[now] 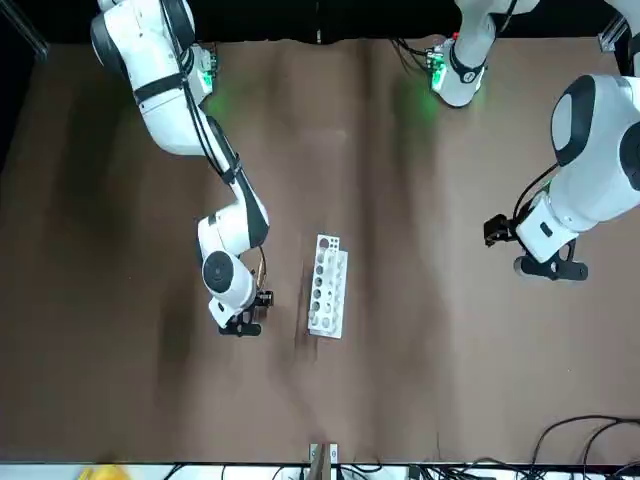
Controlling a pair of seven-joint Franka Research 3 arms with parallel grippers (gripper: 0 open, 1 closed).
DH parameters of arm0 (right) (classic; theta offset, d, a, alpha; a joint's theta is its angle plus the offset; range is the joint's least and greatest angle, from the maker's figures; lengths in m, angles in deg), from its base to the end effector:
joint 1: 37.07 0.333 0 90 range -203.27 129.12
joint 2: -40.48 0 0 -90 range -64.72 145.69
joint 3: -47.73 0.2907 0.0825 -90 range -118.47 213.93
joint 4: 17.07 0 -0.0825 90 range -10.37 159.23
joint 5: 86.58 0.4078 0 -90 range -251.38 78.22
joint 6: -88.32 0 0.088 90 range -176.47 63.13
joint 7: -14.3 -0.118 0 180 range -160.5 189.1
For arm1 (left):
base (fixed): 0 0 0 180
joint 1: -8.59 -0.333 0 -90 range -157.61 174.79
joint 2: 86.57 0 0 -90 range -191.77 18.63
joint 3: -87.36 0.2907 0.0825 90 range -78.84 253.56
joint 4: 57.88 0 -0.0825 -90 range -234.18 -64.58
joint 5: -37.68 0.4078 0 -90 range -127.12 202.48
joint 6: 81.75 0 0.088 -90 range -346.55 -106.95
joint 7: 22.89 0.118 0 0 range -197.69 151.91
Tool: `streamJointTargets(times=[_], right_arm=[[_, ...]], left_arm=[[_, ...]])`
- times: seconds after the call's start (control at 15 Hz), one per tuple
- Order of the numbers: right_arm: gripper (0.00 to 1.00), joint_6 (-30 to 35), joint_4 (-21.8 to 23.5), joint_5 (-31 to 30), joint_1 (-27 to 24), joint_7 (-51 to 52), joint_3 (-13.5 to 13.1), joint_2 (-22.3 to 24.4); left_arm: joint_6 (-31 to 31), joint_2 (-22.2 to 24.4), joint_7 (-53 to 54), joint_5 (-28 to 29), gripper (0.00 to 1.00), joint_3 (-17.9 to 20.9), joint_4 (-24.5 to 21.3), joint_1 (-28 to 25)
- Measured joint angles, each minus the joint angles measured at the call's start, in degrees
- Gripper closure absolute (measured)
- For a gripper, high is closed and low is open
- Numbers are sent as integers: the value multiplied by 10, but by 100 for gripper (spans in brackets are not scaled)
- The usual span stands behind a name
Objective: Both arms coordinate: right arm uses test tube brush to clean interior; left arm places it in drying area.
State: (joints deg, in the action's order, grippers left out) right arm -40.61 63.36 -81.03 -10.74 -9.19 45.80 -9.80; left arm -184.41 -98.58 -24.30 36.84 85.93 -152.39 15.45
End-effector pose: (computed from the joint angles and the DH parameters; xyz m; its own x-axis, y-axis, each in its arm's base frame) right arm 0.6561 0.3054 0.1315 0.9983 -0.0336 -0.0478 -0.0351 -0.9989 -0.0311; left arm 0.6287 -0.0921 0.4397 0.9909 -0.1161 -0.0677 -0.1151 -0.9932 0.0176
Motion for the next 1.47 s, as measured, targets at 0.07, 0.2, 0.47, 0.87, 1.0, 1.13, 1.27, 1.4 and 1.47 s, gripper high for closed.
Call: streamJointTargets(times=[0.07,0.2,0.47,0.87,1.0,1.13,1.27,1.4,1.47], right_arm=[[28,0,-1,0,0,0,1,0],[31,0,-2,0,0,0,1,-1],[53,2,-6,0,0,0,-1,-1],[96,11,-9,0,-2,1,-5,-1],[98,11,-9,-2,-2,8,-4,-1],[98,11,-10,-2,-2,29,-4,-1],[98,7,-13,-1,-2,60,-4,-1],[98,17,-17,-1,-3,96,-4,0],[98,30,-20,-1,-4,114,-4,3]], left_arm=[[0,-1,0,0,0,0,0,0],[0,-3,0,0,0,0,0,0],[-3,-3,4,0,0,0,0,0],[-5,-3,12,0,0,1,1,-1],[-6,-3,12,0,0,1,1,-1],[-6,-3,12,0,0,1,1,-1],[-6,-3,12,0,0,1,1,-1],[-6,-3,12,0,0,1,2,-2],[-6,-3,12,0,0,1,2,-1]])
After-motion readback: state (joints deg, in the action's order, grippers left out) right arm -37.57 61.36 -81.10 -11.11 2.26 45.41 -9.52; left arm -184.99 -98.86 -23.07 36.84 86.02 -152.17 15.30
